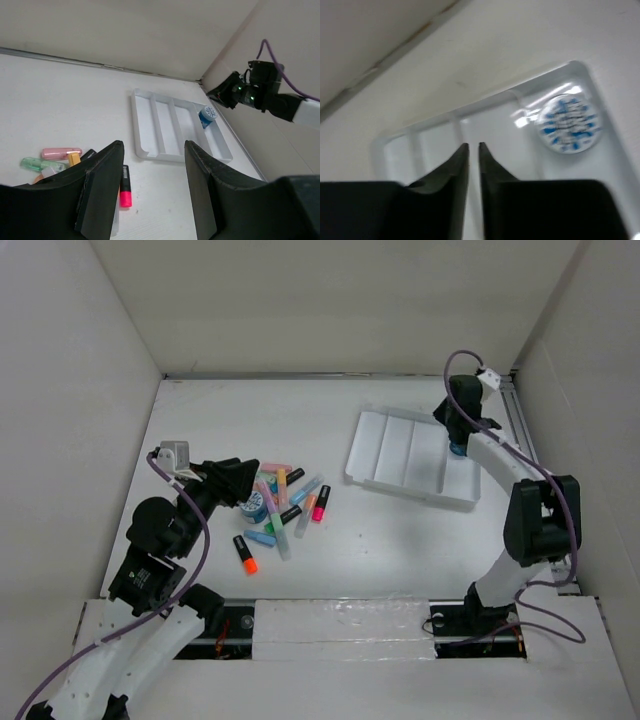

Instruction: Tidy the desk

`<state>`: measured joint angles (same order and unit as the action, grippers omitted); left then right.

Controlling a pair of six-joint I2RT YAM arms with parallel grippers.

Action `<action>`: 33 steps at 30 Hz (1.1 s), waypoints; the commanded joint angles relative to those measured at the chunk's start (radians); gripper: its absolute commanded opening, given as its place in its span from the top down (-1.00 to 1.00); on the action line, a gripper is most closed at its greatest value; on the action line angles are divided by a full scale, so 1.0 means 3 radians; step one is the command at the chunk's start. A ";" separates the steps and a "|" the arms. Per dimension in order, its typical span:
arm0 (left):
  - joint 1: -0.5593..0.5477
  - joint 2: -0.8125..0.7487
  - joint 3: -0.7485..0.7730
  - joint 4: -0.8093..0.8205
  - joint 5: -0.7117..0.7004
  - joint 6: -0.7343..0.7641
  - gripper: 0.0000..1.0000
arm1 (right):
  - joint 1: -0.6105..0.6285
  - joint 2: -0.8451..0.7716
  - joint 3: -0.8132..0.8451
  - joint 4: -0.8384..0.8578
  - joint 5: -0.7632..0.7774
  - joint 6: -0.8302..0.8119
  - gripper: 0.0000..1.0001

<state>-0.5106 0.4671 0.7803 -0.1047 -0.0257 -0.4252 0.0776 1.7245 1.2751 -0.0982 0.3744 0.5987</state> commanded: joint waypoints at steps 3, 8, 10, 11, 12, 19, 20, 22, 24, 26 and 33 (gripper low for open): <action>-0.0011 -0.0028 0.0180 -0.0202 -0.0603 -0.0382 0.11 | 0.0829 -0.0568 -0.0425 0.0766 -0.0740 -0.0150 0.93; -0.0011 -0.0028 0.0242 -0.0372 -0.1039 -0.0510 0.60 | 0.2025 -0.0437 -0.0595 0.1560 -0.1217 -0.0752 0.46; -0.0011 -0.0048 0.0267 -0.0433 -0.1176 -0.0546 0.86 | 0.2418 -0.0268 -0.0320 0.1347 -0.1605 -0.0931 -0.38; -0.0011 -0.0074 0.0257 -0.0443 -0.1218 -0.0556 1.00 | 0.2658 0.0022 -0.0151 0.1218 -0.1606 -0.1089 -0.70; -0.0011 -0.0074 0.0257 -0.0444 -0.1218 -0.0557 1.00 | 0.2661 0.0025 -0.0149 0.1156 -0.1606 -0.1091 -0.70; -0.0011 -0.0084 0.0257 -0.0449 -0.1295 -0.0608 0.13 | 0.3223 0.0709 0.0356 0.1064 -0.1003 -0.1213 -0.88; -0.0011 -0.0089 0.0247 -0.0444 -0.1290 -0.0608 0.01 | 0.3223 0.0760 0.0412 0.1033 -0.1038 -0.1218 -0.88; -0.0011 -0.0100 0.0247 -0.0433 -0.1264 -0.0603 -0.17 | 0.3274 0.0904 0.0515 0.0941 -0.1013 -0.1244 -0.89; -0.0011 -0.0105 0.0252 -0.0433 -0.1274 -0.0587 -0.19 | 0.3366 0.1057 0.0663 0.0870 -0.0870 -0.1259 -0.89; -0.0011 -0.0125 0.0247 -0.0438 -0.1274 -0.0592 -0.20 | 0.3367 0.1159 0.0816 0.0824 -0.0682 -0.1239 -0.86; -0.0011 -0.0166 0.0247 -0.0438 -0.1274 -0.0587 -0.20 | 0.3402 0.1436 0.1037 0.0803 -0.0445 -0.1096 -0.80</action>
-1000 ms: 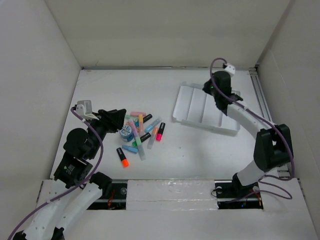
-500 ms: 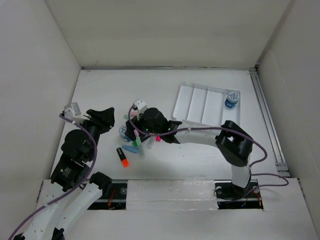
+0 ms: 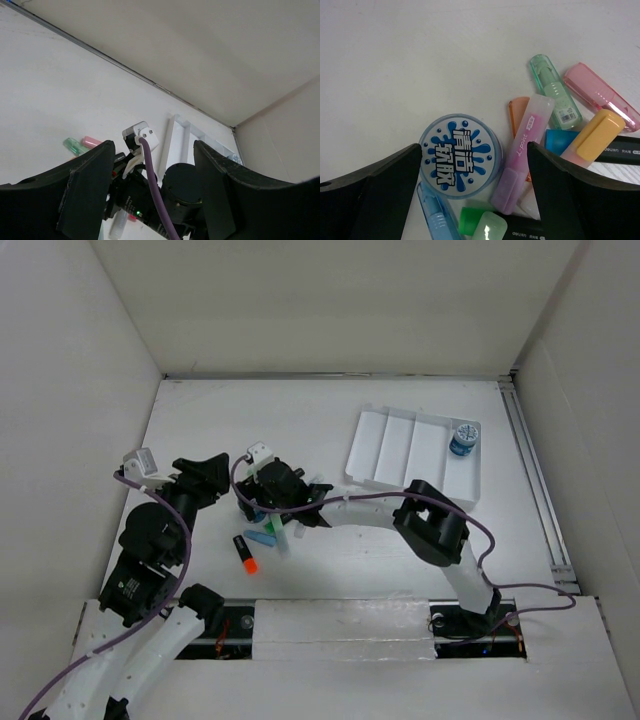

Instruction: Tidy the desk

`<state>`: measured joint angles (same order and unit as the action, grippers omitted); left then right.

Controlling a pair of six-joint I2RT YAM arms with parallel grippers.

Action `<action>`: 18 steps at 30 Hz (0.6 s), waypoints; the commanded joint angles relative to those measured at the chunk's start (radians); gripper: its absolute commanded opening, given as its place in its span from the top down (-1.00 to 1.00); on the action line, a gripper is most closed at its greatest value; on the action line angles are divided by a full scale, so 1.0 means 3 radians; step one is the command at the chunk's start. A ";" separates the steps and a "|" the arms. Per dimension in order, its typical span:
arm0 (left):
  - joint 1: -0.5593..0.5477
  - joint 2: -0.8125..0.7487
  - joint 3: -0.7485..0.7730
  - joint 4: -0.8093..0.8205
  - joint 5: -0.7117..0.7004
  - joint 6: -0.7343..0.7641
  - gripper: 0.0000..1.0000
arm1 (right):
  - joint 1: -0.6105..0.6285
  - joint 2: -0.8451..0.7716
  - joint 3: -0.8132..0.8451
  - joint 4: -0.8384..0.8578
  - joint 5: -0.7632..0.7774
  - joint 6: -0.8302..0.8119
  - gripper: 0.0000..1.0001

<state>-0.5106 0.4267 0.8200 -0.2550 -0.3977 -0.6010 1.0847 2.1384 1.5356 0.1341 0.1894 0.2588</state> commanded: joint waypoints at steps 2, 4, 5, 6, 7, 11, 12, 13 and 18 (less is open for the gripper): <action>-0.0011 -0.0036 0.0115 0.0063 -0.0034 -0.0001 -0.21 | 0.0076 0.0138 0.0209 0.0018 0.0151 0.0037 -0.78; -0.0011 -0.0047 0.0115 0.0058 -0.0045 -0.0001 -0.20 | 0.0076 0.0184 0.0275 0.0013 0.0166 0.0042 -0.77; -0.0011 -0.0047 0.0115 0.0063 -0.0040 -0.0001 -0.20 | 0.0111 0.0225 0.0296 0.0008 0.0182 0.0037 -0.76; -0.0011 -0.0037 0.0115 0.0058 -0.0035 -0.0001 -0.20 | 0.0112 0.0235 0.0306 0.0003 0.0202 0.0047 -0.74; -0.0011 -0.0042 0.0115 0.0057 -0.0029 0.0004 -0.19 | 0.0112 0.0250 0.0332 0.0003 0.0202 0.0052 -0.69; -0.0011 -0.0047 0.0120 0.0063 -0.0024 0.0004 -0.19 | 0.0142 0.0286 0.0388 -0.0002 0.0156 0.0078 -0.68; -0.0011 -0.0057 0.0120 0.0063 -0.0024 0.0004 -0.19 | 0.0142 0.0291 0.0393 -0.0048 0.0131 0.0073 -0.71; -0.0011 -0.0067 0.0115 0.0063 -0.0029 0.0004 -0.19 | 0.0143 0.0281 0.0393 -0.0068 0.0120 0.0078 -0.78; -0.0011 -0.0067 0.0115 0.0073 -0.0004 0.0004 -0.19 | 0.0143 0.0067 0.0067 0.0278 0.0105 0.0150 -0.85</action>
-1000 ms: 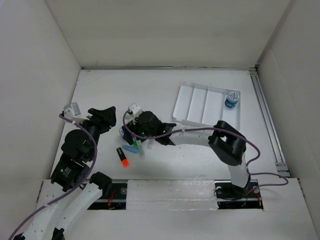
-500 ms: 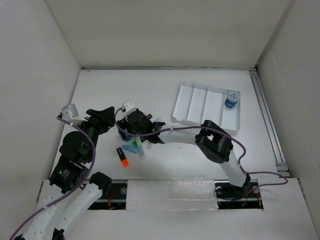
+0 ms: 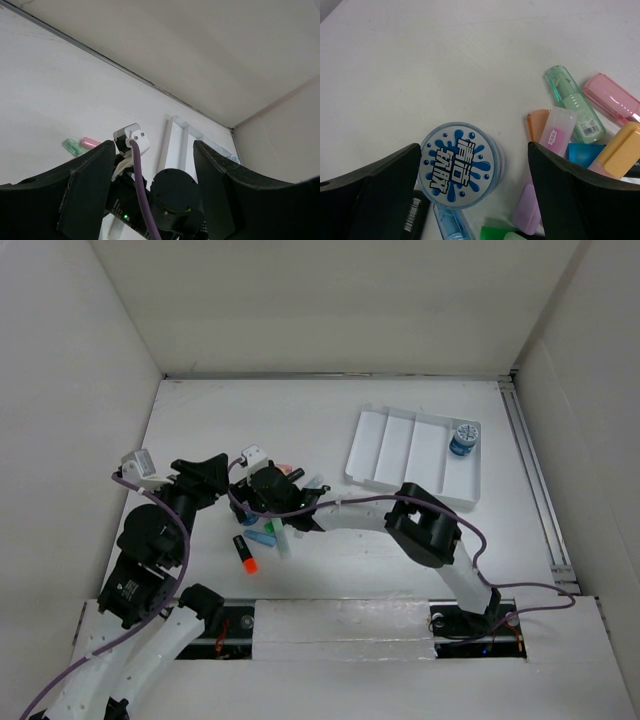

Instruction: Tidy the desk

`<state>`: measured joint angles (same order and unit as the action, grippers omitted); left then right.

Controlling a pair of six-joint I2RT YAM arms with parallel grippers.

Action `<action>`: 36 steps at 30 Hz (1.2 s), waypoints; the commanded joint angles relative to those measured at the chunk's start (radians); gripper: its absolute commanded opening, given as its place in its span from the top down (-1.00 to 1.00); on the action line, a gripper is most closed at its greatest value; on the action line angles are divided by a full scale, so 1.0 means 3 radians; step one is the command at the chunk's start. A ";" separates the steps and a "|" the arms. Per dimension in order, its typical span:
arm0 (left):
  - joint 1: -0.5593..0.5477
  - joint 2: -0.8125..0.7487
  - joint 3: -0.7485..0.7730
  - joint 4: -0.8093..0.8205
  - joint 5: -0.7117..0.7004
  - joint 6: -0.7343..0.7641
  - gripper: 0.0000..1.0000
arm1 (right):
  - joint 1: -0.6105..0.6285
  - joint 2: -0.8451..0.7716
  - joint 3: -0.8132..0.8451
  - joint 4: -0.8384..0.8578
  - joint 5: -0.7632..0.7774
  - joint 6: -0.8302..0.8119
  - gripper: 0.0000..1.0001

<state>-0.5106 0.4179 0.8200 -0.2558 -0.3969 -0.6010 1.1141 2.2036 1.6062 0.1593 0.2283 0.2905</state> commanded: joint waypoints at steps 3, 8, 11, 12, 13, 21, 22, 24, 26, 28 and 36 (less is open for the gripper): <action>-0.0011 -0.0043 0.0105 0.0080 -0.0001 0.0009 -0.18 | 0.0045 -0.0268 -0.0220 0.0267 -0.0086 0.0054 -0.85; -0.0011 -0.0063 0.0105 0.0086 -0.0001 0.0014 -0.18 | 0.0045 -0.0294 -0.0231 0.0303 -0.0296 0.0095 -0.88; -0.0011 -0.0053 0.0100 0.0091 0.0024 0.0024 -0.17 | 0.0045 -0.0243 -0.0246 0.0348 -0.0326 0.0111 -0.91; -0.0011 -0.0058 0.0099 0.0101 0.0024 0.0025 -0.17 | 0.0045 -0.0213 -0.0231 0.0338 -0.0357 0.0111 -0.92; -0.0011 -0.0064 0.0094 0.0106 0.0029 0.0025 -0.17 | 0.0045 -0.0187 -0.0175 0.0288 -0.0438 0.0111 -0.92; -0.0011 -0.0069 0.0094 0.0121 0.0050 0.0035 -0.16 | 0.0045 0.0048 -0.0011 0.0303 -0.0373 0.0126 -0.82; -0.0011 -0.0069 0.0089 0.0126 0.0060 0.0035 -0.16 | 0.0045 0.0064 0.0015 0.0247 -0.0327 0.0126 -0.82; -0.0011 -0.0084 0.0089 0.0127 0.0060 0.0040 -0.16 | 0.0045 0.0115 0.0107 0.0175 -0.0260 0.0121 -0.80; -0.0011 -0.0104 0.0089 0.0116 0.0045 0.0040 -0.17 | 0.0045 0.0151 0.0107 0.0159 -0.0214 0.0121 -0.74; -0.0011 -0.0115 0.0089 0.0116 0.0035 0.0035 -0.16 | 0.0045 0.0156 0.0056 0.0205 -0.0209 0.0151 -0.67; -0.0011 -0.0156 0.0120 0.0065 -0.0068 -0.0006 -0.16 | 0.0045 -0.0483 -0.0333 0.0737 -0.0158 0.0376 -0.14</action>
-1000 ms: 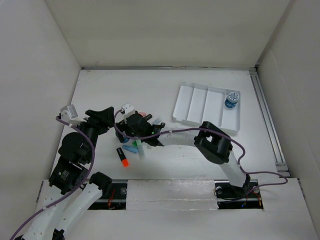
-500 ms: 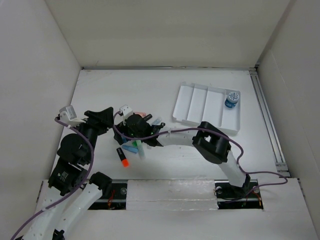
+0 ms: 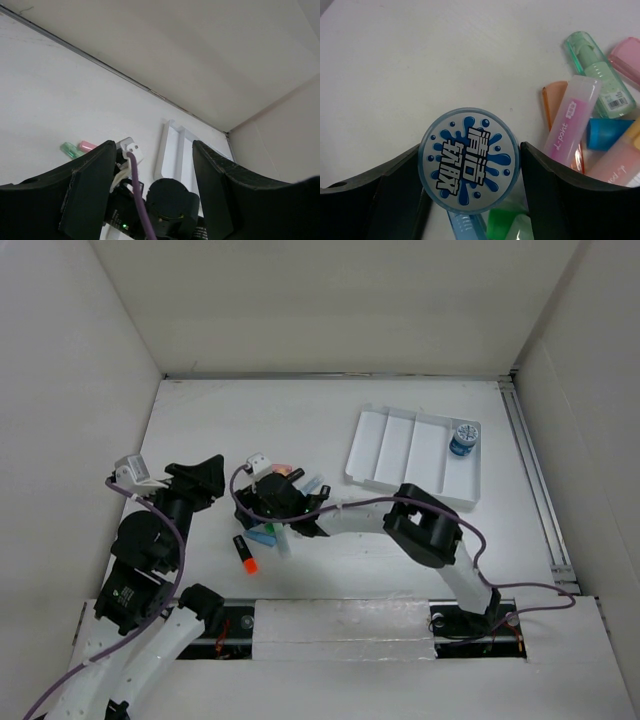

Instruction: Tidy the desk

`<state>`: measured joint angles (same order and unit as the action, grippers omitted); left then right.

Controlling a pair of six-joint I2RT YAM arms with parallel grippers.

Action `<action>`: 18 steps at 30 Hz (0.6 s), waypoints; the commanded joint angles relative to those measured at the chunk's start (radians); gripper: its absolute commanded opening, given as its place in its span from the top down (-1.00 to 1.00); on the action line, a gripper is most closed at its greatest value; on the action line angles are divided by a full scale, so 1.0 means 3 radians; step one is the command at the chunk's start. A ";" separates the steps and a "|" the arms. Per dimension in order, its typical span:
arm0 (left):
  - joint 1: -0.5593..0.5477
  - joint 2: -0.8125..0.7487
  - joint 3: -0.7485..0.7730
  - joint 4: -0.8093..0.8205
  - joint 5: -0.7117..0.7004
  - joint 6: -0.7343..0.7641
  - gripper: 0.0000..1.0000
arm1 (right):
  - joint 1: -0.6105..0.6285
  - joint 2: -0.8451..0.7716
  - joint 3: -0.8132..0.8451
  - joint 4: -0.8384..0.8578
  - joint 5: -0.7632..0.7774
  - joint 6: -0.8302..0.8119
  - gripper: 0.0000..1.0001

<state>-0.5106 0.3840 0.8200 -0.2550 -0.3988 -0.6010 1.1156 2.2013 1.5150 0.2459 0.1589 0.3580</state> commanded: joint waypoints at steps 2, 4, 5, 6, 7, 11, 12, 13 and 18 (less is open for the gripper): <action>-0.0011 -0.0037 0.0115 0.0068 -0.0056 -0.0001 -0.15 | 0.0040 -0.0714 -0.0054 0.0479 0.0099 0.0213 -0.12; -0.0011 -0.0037 0.0105 0.0068 -0.0046 0.0004 -0.15 | 0.0040 -0.0904 -0.0212 0.0566 0.0186 0.0279 -0.11; -0.0011 -0.0047 0.0105 0.0073 -0.0031 0.0004 -0.15 | 0.0004 -0.1001 -0.0304 0.0586 0.0212 0.0315 -0.10; -0.0011 -0.0048 0.0100 0.0088 -0.0021 0.0009 -0.15 | -0.0052 -0.1225 -0.0421 0.0622 0.0262 0.0356 -0.10; -0.0011 -0.0053 0.0094 0.0098 0.0000 0.0009 -0.15 | -0.0093 -0.1339 -0.0549 0.0678 0.0410 0.0376 -0.10; -0.0011 -0.0068 0.0084 0.0139 0.0133 0.0050 -0.15 | -0.0517 -0.1937 -0.1234 0.0561 0.0651 0.0601 -0.10; -0.0011 -0.0078 0.0074 0.0149 0.0143 0.0060 -0.15 | -0.0639 -0.2060 -0.1539 0.0541 0.0712 0.0753 -0.10; -0.0011 -0.0093 0.0074 0.0160 0.0133 0.0081 -0.16 | -0.0909 -0.2329 -0.1689 0.0470 0.0774 0.0856 -0.10; -0.0047 -0.0114 0.0064 0.0196 0.0210 0.0111 -0.16 | -0.1871 -0.3001 -0.2483 0.0276 0.0826 0.1357 -0.10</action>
<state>-0.5186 0.3599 0.8200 -0.2501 -0.3614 -0.5877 0.6796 1.3949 0.8547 0.3542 0.3565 0.6331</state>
